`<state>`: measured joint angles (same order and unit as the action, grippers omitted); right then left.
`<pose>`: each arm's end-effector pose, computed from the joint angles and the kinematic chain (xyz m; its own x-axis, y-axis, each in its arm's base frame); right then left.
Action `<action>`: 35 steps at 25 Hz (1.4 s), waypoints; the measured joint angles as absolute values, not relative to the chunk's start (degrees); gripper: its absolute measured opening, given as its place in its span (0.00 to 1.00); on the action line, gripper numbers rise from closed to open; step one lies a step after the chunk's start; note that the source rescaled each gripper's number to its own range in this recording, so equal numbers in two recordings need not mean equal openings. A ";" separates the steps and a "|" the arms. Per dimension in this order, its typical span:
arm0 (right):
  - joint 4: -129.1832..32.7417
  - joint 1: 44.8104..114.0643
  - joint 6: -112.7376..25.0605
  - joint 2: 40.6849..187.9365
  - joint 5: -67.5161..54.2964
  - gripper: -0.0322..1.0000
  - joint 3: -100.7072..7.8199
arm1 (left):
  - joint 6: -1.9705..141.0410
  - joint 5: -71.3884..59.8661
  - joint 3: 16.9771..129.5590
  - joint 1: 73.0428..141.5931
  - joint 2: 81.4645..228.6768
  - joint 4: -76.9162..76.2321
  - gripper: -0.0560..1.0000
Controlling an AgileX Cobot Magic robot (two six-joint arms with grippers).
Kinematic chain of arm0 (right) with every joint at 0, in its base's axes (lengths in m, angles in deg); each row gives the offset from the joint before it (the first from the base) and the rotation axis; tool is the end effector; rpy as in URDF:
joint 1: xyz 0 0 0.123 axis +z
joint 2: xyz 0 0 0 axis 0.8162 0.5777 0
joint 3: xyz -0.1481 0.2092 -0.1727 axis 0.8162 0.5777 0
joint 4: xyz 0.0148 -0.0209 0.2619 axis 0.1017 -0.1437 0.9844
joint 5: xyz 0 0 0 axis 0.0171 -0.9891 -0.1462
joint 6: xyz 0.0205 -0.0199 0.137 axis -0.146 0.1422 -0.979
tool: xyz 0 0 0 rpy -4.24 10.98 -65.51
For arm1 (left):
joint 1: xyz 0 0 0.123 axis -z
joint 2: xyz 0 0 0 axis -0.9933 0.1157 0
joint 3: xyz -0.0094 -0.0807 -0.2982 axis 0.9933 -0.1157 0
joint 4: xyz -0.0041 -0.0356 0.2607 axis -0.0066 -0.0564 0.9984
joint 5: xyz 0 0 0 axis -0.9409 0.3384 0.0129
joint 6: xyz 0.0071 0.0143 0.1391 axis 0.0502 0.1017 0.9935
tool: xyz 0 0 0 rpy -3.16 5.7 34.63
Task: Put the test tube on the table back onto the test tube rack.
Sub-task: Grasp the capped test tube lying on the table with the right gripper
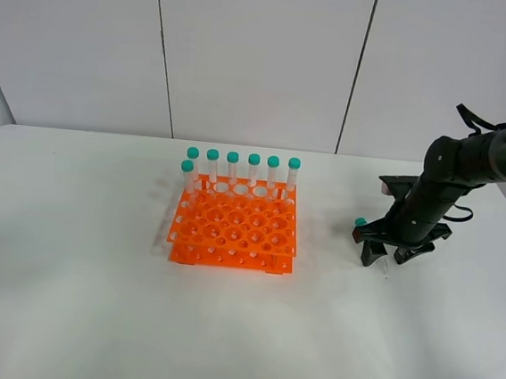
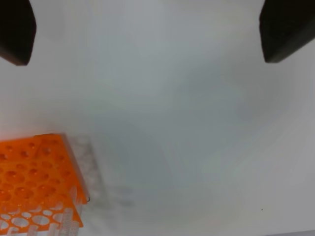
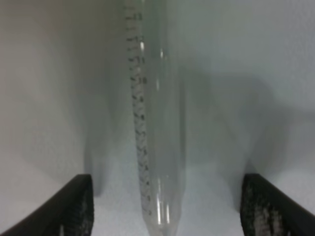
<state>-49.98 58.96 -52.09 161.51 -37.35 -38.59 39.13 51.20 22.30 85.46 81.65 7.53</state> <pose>0.4098 0.0401 0.0657 -0.9605 -0.2432 -0.1350 -0.2512 0.9669 0.0455 0.0232 -0.0129 0.2608 -0.4491 0.0323 -0.8929 0.1201 0.9925 -0.0245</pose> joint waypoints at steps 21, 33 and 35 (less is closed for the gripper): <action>-49.99 58.96 -51.32 161.70 -36.47 0.03 -38.59 | 39.13 51.20 22.30 85.46 81.65 7.53 1.00; -49.88 58.96 -51.30 159.70 -38.08 0.03 -40.09 | 39.13 51.20 22.30 85.46 81.65 7.53 1.00; -49.88 58.96 -51.30 158.59 -38.45 0.03 -40.52 | 39.13 51.20 22.30 85.46 81.65 7.53 1.00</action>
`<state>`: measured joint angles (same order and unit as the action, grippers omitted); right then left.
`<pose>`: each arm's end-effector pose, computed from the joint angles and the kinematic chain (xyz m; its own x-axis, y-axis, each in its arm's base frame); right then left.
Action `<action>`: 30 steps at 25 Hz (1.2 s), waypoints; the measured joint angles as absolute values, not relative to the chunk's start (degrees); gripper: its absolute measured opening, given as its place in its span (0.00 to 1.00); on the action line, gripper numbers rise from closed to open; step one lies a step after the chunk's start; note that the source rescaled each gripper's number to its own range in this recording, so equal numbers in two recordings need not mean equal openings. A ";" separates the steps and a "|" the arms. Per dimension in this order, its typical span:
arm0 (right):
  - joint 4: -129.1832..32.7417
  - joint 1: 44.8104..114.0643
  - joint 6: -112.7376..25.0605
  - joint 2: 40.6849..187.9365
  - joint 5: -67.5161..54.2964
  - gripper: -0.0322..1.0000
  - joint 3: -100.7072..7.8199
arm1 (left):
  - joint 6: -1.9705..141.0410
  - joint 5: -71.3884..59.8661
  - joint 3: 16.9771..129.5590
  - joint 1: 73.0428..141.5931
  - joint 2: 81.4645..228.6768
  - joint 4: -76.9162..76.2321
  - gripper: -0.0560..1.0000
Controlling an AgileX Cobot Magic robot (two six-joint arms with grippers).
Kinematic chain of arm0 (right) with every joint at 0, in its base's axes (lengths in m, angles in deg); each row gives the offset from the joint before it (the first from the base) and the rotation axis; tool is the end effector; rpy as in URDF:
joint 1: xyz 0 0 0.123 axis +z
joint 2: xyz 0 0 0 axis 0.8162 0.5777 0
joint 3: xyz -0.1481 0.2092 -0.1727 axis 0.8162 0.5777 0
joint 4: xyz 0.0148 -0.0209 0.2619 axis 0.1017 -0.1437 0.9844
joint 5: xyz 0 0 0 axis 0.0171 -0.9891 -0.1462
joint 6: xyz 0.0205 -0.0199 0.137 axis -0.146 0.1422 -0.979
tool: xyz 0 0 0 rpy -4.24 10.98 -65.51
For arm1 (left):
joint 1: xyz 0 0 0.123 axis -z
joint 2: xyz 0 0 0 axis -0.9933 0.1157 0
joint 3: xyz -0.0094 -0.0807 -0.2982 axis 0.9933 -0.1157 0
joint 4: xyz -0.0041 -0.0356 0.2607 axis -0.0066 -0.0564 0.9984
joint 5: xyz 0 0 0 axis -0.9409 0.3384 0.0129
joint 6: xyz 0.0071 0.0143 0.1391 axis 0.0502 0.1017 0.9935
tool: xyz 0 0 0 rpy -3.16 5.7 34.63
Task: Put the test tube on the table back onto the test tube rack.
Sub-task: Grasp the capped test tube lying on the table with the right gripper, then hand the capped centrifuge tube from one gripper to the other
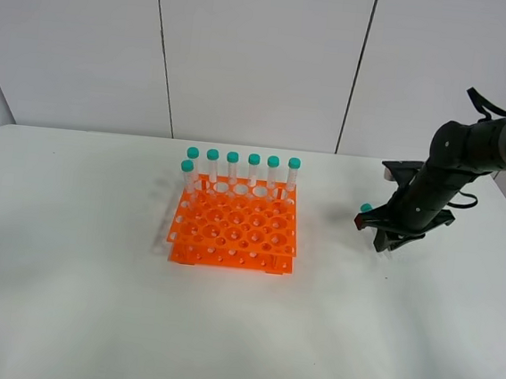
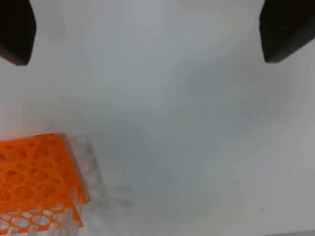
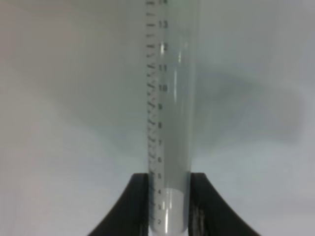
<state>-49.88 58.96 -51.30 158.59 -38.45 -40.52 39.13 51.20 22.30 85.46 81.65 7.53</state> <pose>0.4192 0.0411 0.0945 -0.9459 -0.2557 -0.1996 -0.2674 0.9630 0.0335 0.0232 -0.0129 0.2608 -0.4491 0.0323 -0.8929 0.1201 0.9925 -0.0245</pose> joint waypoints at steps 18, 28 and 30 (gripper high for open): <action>-49.88 58.96 -51.25 144.60 -46.88 0.03 -52.30 | 39.13 51.20 22.30 85.46 81.65 7.53 1.00; -49.55 58.96 -48.77 137.21 -47.47 0.03 -54.55 | 39.13 51.20 22.30 85.46 81.65 7.53 1.00; -48.54 58.96 -47.47 135.70 -47.47 0.03 -54.55 | 39.13 51.20 22.30 85.46 81.65 7.53 1.00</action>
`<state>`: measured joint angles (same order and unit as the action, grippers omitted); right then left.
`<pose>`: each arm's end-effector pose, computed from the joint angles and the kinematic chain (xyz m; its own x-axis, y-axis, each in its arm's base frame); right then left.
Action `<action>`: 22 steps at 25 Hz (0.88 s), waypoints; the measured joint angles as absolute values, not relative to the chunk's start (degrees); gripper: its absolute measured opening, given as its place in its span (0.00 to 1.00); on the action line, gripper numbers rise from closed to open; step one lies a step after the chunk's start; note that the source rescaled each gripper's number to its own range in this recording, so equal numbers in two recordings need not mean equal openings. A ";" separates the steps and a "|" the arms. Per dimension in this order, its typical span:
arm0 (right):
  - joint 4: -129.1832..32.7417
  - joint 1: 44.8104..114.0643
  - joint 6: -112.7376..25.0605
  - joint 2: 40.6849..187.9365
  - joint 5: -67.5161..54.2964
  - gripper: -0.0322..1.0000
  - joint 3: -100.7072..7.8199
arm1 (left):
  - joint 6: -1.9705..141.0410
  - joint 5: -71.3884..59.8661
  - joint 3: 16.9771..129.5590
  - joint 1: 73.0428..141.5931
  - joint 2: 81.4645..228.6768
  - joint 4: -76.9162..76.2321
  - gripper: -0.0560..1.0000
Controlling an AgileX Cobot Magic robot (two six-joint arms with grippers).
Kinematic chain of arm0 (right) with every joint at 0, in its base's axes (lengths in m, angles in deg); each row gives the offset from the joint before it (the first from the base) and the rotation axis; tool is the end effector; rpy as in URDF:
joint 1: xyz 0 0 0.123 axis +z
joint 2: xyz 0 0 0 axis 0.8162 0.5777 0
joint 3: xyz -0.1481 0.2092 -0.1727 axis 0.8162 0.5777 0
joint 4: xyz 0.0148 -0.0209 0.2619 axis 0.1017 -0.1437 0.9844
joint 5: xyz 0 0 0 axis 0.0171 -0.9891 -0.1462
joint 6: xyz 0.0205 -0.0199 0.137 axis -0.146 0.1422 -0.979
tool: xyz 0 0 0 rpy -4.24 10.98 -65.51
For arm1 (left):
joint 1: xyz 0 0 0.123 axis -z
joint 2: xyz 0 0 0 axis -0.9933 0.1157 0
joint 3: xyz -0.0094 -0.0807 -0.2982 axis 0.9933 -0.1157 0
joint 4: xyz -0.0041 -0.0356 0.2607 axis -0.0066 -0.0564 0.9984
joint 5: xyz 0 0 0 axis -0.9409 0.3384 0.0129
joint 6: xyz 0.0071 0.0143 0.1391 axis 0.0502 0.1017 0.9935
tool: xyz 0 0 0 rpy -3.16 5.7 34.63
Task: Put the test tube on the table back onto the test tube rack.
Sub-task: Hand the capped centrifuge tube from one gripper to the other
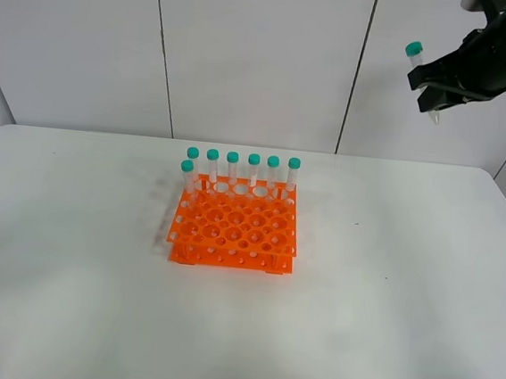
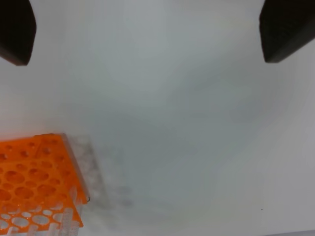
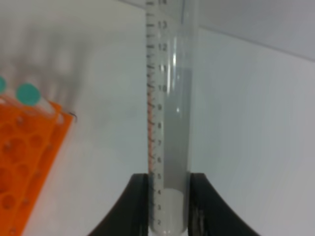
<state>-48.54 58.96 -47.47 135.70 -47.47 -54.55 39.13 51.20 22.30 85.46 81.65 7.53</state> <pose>0.4108 0.0447 0.3323 -0.7177 -0.3005 -0.6282 -0.3250 0.9424 -0.0795 0.0232 -0.0129 0.2608 -0.4491 0.0323 -0.8929 0.1201 0.9925 -0.0245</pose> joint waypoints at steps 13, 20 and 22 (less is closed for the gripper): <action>-33.08 58.96 -36.01 123.57 -41.88 0.03 -52.39 | 39.13 51.20 22.30 85.46 81.65 7.53 1.00; -19.40 60.77 -21.59 121.52 -38.44 0.03 -47.64 | 39.13 51.20 22.30 85.46 81.65 7.53 1.00; -18.67 63.60 -20.00 121.52 -36.47 0.03 -46.70 | 39.13 51.20 22.30 85.46 81.65 7.53 1.00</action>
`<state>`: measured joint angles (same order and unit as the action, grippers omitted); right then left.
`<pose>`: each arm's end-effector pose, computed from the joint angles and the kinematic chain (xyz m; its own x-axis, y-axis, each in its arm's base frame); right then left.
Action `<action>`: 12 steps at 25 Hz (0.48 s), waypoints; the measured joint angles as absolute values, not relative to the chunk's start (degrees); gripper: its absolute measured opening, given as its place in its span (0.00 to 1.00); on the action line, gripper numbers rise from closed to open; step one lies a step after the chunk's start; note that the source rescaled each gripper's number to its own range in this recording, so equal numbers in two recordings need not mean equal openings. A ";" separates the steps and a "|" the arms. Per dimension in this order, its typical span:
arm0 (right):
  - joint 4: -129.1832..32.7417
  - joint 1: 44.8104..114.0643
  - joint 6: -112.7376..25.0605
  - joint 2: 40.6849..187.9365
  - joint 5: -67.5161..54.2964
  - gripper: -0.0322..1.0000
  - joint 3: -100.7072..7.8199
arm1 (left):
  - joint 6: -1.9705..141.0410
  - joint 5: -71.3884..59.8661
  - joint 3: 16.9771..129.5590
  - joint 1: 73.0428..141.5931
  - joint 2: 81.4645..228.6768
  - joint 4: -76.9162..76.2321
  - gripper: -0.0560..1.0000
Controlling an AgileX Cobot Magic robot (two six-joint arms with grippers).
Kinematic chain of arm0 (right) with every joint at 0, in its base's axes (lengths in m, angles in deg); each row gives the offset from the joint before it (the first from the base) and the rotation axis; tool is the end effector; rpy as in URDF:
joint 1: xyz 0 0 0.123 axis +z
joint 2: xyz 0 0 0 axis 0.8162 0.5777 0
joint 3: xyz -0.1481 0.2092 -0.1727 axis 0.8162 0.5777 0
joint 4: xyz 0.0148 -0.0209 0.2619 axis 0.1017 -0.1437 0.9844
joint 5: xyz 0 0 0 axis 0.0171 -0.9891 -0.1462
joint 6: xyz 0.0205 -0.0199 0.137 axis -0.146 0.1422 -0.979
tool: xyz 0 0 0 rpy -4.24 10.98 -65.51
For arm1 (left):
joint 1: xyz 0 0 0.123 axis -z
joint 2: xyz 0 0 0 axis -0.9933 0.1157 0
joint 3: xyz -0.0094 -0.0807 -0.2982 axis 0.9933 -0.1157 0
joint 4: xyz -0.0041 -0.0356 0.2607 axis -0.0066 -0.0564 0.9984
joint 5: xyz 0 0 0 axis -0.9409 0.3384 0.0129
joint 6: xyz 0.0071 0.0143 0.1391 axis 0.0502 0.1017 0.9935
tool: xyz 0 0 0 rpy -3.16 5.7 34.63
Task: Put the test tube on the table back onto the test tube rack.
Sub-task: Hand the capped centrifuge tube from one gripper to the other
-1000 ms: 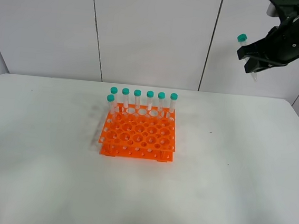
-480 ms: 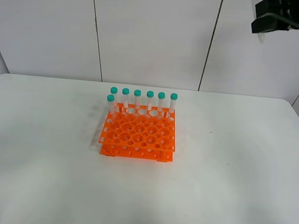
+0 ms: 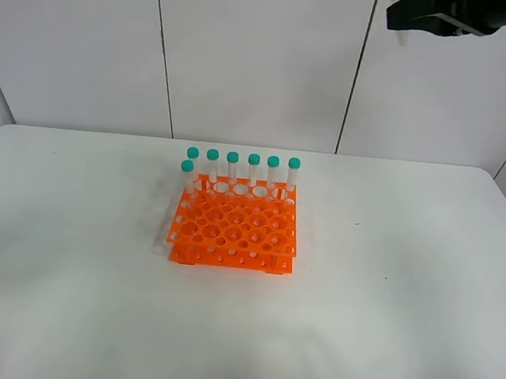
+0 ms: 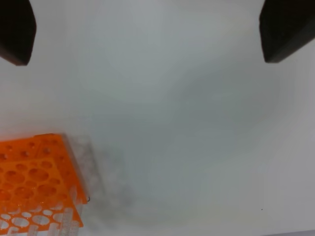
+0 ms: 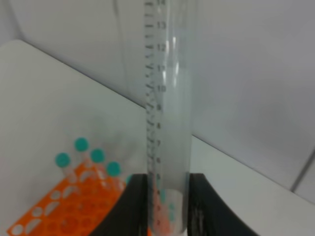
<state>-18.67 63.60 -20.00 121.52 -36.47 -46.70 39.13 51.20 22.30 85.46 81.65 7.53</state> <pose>0.3480 0.1087 0.4155 -0.3107 -0.3055 -0.9001 -0.5855 0.8075 -0.0719 0.0232 -0.0129 0.2608 -0.4491 0.0323 -0.8929 0.1201 0.9925 -0.0245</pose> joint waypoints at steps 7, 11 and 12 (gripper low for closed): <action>-19.65 73.39 -19.53 123.78 -32.79 0.03 -46.47 | 39.13 51.20 22.30 85.46 81.65 7.53 1.00; -22.59 81.42 -19.59 125.13 -29.02 0.03 -45.85 | 39.13 51.20 22.30 85.46 81.65 7.53 1.00; -23.82 83.54 -19.59 125.37 -27.14 0.03 -45.32 | 39.13 51.20 22.30 85.46 81.65 7.53 1.00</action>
<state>-23.82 83.54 -19.59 125.37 -27.14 -45.32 39.13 51.20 22.30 85.46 81.65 7.53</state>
